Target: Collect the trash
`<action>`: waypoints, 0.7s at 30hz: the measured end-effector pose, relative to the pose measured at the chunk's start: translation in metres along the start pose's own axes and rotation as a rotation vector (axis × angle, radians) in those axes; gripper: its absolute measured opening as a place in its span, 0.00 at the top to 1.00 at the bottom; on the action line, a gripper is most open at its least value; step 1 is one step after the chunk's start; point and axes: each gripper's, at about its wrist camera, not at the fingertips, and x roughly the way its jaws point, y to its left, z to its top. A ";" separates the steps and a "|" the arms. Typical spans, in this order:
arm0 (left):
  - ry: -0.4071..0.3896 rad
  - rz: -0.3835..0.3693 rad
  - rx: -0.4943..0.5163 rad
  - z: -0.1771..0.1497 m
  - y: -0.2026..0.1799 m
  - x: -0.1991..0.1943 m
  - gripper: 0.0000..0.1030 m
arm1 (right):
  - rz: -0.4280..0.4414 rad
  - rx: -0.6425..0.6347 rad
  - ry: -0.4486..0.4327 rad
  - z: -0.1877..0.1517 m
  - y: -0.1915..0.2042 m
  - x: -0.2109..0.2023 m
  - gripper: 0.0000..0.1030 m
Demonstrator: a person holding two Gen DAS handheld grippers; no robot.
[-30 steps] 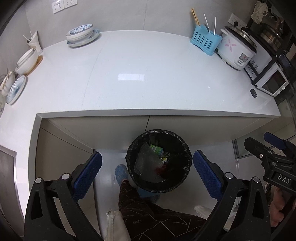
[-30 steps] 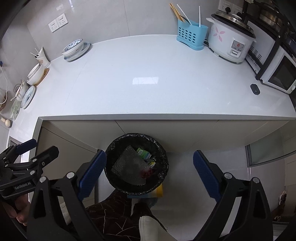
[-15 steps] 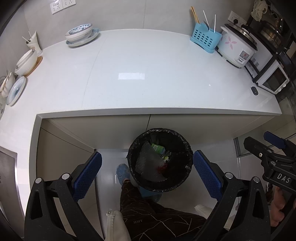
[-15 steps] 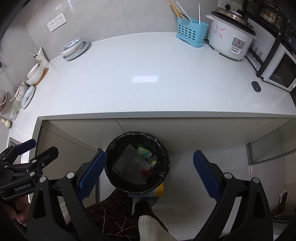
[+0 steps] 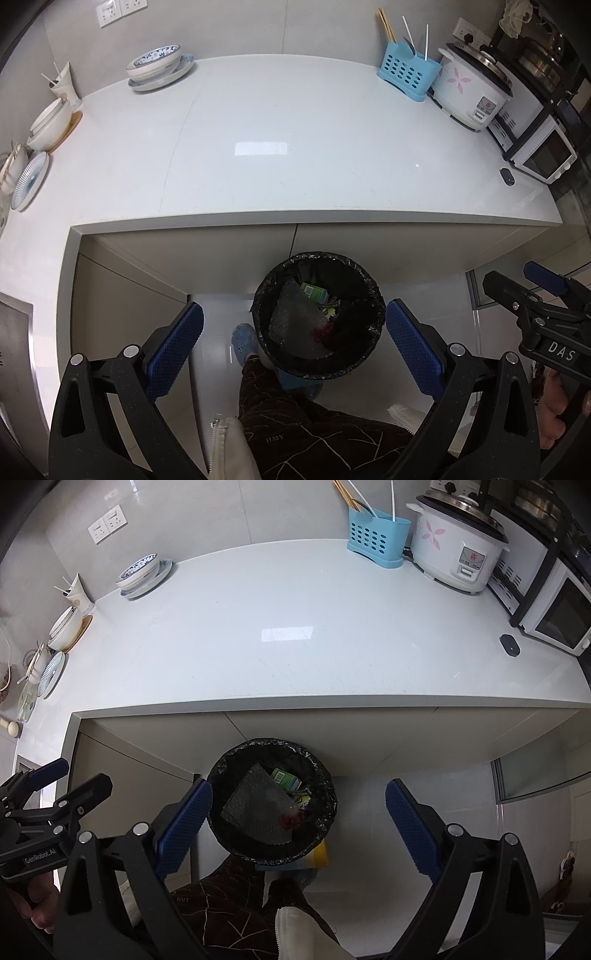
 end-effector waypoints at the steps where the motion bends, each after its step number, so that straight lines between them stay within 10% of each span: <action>1: -0.002 -0.002 0.001 0.000 0.000 0.000 0.06 | -0.001 0.001 -0.001 0.000 0.000 0.000 0.12; 21: -0.013 -0.004 0.007 -0.001 -0.009 0.002 0.06 | -0.004 -0.010 0.002 0.002 -0.003 0.001 0.12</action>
